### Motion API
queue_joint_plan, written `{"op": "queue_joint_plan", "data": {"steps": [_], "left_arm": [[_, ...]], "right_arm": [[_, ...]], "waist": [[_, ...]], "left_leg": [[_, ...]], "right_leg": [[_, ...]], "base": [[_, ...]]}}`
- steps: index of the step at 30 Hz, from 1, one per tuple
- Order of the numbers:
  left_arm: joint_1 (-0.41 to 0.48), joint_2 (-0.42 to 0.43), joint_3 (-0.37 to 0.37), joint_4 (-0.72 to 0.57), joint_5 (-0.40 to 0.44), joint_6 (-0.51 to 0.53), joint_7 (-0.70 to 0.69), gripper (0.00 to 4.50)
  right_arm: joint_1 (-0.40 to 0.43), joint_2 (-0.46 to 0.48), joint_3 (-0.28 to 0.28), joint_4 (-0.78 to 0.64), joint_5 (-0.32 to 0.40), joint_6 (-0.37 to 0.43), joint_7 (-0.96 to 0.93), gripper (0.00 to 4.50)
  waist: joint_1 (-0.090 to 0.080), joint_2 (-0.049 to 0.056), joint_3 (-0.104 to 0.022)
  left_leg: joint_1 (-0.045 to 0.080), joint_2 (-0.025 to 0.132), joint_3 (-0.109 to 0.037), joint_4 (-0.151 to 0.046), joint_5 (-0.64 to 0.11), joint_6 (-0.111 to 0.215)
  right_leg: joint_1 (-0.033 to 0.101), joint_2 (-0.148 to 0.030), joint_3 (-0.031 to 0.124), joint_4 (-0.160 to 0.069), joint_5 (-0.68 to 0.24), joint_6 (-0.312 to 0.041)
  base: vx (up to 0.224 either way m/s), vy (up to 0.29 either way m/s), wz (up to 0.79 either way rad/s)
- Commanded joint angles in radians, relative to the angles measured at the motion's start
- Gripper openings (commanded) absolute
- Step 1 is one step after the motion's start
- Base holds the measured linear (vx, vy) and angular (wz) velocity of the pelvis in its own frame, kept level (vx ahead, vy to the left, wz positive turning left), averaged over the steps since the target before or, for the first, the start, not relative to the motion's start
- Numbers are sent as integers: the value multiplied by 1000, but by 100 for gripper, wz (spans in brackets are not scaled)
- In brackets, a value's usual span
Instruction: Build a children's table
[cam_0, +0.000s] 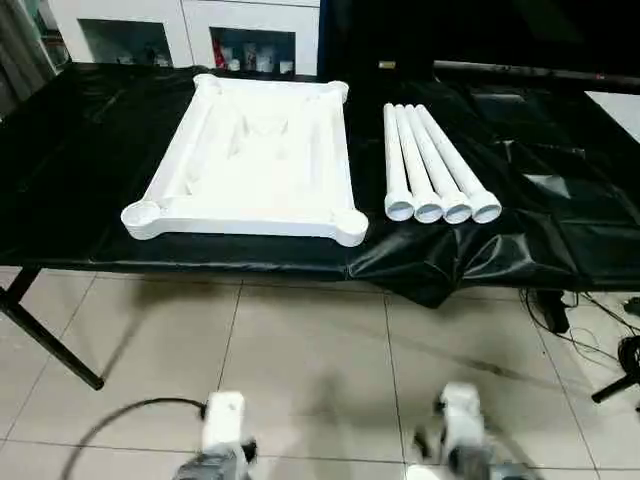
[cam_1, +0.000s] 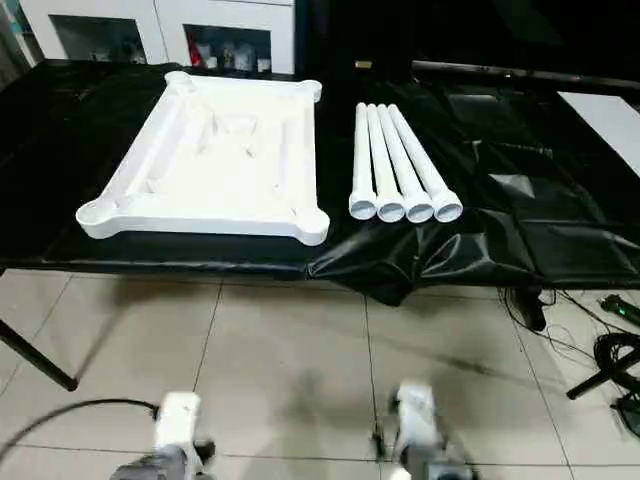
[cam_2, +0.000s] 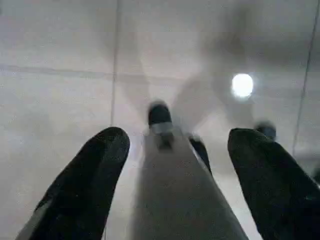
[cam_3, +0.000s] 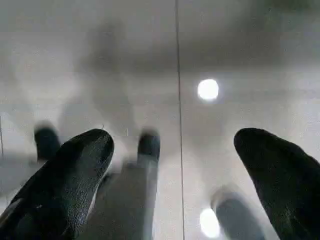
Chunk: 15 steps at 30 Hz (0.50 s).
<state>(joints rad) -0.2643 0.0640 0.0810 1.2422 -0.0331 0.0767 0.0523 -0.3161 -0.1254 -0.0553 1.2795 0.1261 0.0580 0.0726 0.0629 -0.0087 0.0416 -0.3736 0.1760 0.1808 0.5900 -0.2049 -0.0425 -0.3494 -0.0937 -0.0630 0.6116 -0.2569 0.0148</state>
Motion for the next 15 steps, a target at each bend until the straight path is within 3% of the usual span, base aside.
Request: {"op": "queue_joint_plan", "data": {"steps": [1, 3, 4, 7, 9, 11, 12, 14, 15], "left_arm": [[13, 44, -2, -79, 0, -66, -50, 391], [22, 47, -7, -101, 3, -84, -64, 405], [48, 46, -11, -168, -6, -94, -110, 417], [157, 48, -31, -408, -23, -134, -203, 434], [235, 67, -53, -573, -23, -147, -222, 449], [318, 92, -68, -760, -35, -152, -232, 449], [366, 107, -76, -873, -45, -151, -239, 449], [387, 114, -82, -921, -43, -155, -239, 449], [423, 128, -90, -1009, -39, -151, -239, 449]], "right_arm": [[-29, -24, -5, -62, 8, -49, 47, 450], [-29, -27, -1, -71, 1, -63, 58, 450], [-19, -33, 11, -104, -12, -78, 74, 450], [49, -53, 37, -248, -42, -129, 115, 450], [130, -76, 51, -421, -45, -137, 133, 450], [238, -107, 45, -656, -29, -102, 138, 450], [305, -125, 37, -803, -11, -73, 148, 450], [336, -133, 34, -871, -3, -63, 153, 450], [392, -146, 29, -995, 14, -50, 166, 450]], "waist": [[8, 5, -42], [7, 7, -46], [8, 11, -46], [17, 6, -49], [35, 1, -55], [39, -2, -54], [42, 0, -49], [36, 0, -35], [40, 7, -29]], "left_leg": [[10, 74, -29, -85, -178, 49], [13, 73, -25, -77, -127, 78], [12, 73, -25, -75, -114, 83], [10, 77, -20, -65, -55, 121], [10, 78, -22, -56, -3, 152], [3, 75, -23, -53, 28, 175], [3, 76, -25, -60, -12, 172], [4, 75, -21, -78, -149, 134], [9, 81, -24, -91, -246, 89]], "right_leg": [[23, -81, 47, -68, 65, -247], [21, -78, 45, -58, 139, -259], [22, -78, 44, -56, 155, -263], [23, -79, 43, -49, 238, -287], [27, -73, 42, -42, 312, -266], [27, -69, 42, -39, 360, -233], [23, -67, 40, -45, 316, -213], [15, -61, 41, -64, 121, -195], [15, -61, 46, -80, -30, -173]], "base": [[0, 0, 0], [0, 0, 0], [0, 0, 0], [0, 0, 0], [0, 0, 0], [0, 0, 0], [0, 0, 0], [0, 0, 0], [0, 0, 0]]}}
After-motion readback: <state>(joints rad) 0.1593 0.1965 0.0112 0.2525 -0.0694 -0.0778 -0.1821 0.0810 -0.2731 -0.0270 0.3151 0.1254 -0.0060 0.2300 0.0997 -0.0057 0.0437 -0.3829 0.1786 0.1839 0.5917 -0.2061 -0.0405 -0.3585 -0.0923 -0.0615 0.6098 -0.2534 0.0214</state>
